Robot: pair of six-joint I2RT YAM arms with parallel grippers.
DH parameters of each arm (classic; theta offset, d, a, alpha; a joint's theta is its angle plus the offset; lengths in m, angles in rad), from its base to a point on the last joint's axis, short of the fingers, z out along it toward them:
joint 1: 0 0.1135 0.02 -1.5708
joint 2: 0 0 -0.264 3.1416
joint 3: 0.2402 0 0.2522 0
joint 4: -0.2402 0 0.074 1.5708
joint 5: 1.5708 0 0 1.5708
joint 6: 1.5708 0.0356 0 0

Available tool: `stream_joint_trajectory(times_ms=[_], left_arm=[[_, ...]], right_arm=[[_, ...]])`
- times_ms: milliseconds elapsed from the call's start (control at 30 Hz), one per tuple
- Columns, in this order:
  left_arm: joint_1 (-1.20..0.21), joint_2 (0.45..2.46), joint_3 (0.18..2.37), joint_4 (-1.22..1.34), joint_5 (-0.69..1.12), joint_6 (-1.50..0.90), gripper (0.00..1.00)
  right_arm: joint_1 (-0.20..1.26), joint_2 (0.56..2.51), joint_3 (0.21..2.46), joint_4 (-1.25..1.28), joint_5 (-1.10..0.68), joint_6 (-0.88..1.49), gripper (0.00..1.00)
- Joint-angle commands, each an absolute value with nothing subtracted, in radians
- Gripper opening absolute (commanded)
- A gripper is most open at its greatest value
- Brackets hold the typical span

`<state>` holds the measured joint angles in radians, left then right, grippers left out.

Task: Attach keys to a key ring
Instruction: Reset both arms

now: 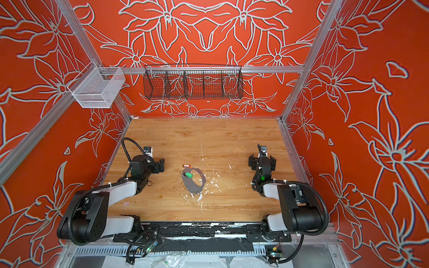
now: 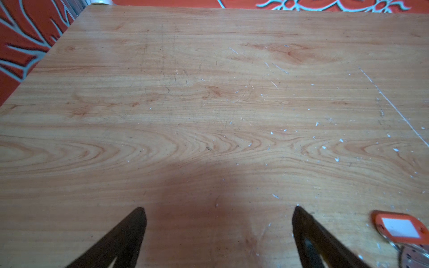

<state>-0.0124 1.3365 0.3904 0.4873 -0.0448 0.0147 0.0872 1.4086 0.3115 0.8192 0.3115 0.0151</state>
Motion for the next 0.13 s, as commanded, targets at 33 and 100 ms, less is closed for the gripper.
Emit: stream_joint_trajectory(times_ms=[33,100], left_arm=[[0.001,1.343,0.408,0.486,-0.021,0.017,0.97],[0.0,1.338,0.404,0.49,-0.025,0.015,0.97]], right_arm=[[0.095,1.406,0.304,0.831,0.332,0.025,0.97],[0.097,1.41,0.307,0.829,0.336,0.023,0.97]])
